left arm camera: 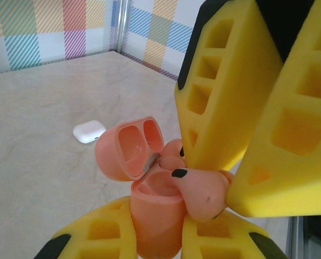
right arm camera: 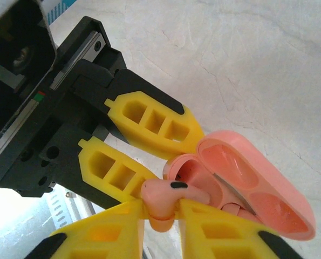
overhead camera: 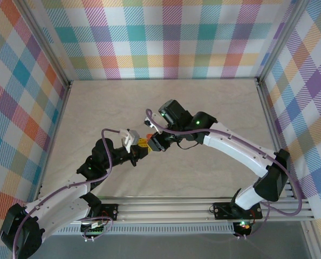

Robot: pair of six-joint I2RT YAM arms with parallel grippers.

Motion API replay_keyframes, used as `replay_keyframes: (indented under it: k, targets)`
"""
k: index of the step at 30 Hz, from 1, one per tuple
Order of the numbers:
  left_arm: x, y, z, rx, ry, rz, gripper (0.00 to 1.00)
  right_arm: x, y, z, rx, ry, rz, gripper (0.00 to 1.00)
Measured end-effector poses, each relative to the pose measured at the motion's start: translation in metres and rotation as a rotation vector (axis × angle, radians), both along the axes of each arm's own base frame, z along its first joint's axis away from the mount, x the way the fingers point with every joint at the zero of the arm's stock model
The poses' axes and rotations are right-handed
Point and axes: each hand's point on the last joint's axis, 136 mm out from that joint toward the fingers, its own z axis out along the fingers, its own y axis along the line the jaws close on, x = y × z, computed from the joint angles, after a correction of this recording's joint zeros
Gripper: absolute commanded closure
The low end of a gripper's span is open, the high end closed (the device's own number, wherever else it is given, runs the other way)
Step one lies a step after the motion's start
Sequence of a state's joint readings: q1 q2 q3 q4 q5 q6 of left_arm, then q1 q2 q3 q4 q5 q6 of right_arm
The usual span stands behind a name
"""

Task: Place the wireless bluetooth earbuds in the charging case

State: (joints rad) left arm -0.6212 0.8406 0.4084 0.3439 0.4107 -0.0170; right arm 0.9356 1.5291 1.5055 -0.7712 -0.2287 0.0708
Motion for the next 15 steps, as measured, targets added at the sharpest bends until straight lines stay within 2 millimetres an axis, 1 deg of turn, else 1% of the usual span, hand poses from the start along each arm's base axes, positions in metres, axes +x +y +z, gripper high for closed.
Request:
replay_keyframes:
  k: [6,15]
  targets:
    - [0.0,0.0,-0.0001,0.0,0.0,0.0,1.0,0.002,0.0023,0.0025,0.011,-0.015,0.002,0.89]
    - [-0.0006,0.0005,0.0016,-0.003,-0.004,0.001,1.0,0.0037,0.0038,0.0045,0.024,-0.011,-0.01,0.93]
